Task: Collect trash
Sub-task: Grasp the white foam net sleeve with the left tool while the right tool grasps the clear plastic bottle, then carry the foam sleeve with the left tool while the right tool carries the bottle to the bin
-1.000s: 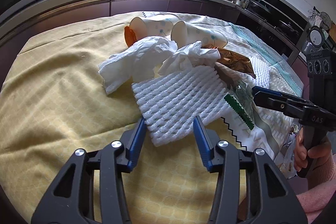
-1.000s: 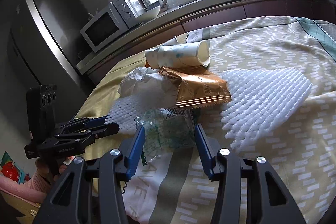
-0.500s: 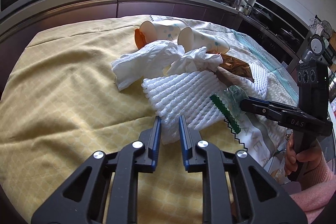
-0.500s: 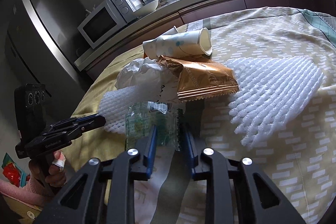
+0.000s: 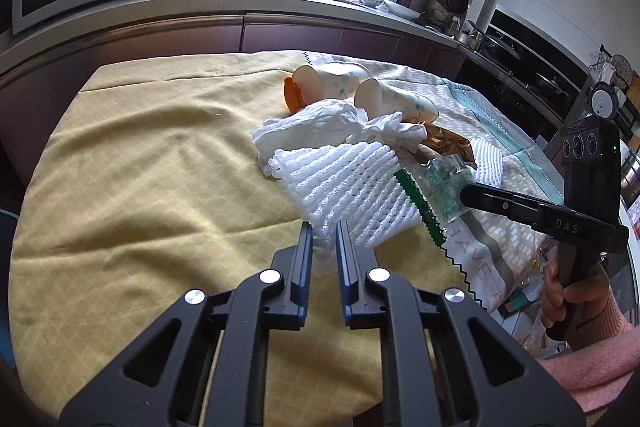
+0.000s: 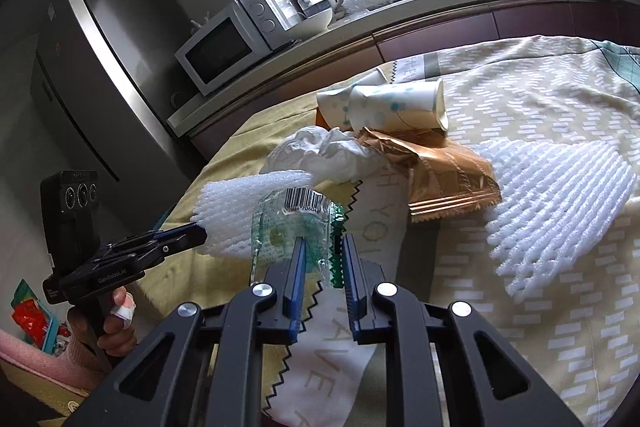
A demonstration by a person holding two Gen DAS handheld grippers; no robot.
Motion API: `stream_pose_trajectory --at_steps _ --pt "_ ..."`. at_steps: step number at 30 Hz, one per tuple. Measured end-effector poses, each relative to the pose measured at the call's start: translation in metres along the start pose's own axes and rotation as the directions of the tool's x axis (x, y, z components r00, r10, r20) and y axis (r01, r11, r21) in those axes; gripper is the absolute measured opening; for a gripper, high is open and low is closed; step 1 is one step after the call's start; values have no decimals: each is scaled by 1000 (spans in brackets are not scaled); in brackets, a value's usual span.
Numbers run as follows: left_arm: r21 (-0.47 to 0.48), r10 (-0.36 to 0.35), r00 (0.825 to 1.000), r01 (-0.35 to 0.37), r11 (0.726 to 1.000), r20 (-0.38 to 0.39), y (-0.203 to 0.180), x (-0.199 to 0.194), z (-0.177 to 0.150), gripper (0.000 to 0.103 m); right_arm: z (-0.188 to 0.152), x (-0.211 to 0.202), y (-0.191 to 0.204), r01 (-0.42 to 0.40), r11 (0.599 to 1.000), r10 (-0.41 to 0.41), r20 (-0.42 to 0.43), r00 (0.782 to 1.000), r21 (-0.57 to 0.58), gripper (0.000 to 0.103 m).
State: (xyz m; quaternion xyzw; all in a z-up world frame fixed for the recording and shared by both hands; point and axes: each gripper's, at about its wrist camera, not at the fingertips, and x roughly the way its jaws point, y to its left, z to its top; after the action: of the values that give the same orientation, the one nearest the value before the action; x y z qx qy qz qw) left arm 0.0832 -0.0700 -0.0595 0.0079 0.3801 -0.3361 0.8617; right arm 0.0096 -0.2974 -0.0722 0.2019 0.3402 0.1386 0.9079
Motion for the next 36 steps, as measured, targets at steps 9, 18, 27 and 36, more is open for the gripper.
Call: stream_pose_trajectory --at_steps 9,18,27,36 --pt "-35 59 996 -57 998 70 23 -43 -3 12 13 12 32 -70 996 70 -1 998 -55 17" --pt "-95 154 981 -143 985 115 55 -81 -12 12 26 41 70 -160 981 157 -35 987 -111 16" --pt "-185 262 954 -233 955 147 92 -120 -25 12 33 71 107 -252 954 240 -88 967 -162 16" --pt "-266 345 925 -296 917 161 122 -149 -39 12 40 105 137 -323 926 296 -155 943 -197 16"
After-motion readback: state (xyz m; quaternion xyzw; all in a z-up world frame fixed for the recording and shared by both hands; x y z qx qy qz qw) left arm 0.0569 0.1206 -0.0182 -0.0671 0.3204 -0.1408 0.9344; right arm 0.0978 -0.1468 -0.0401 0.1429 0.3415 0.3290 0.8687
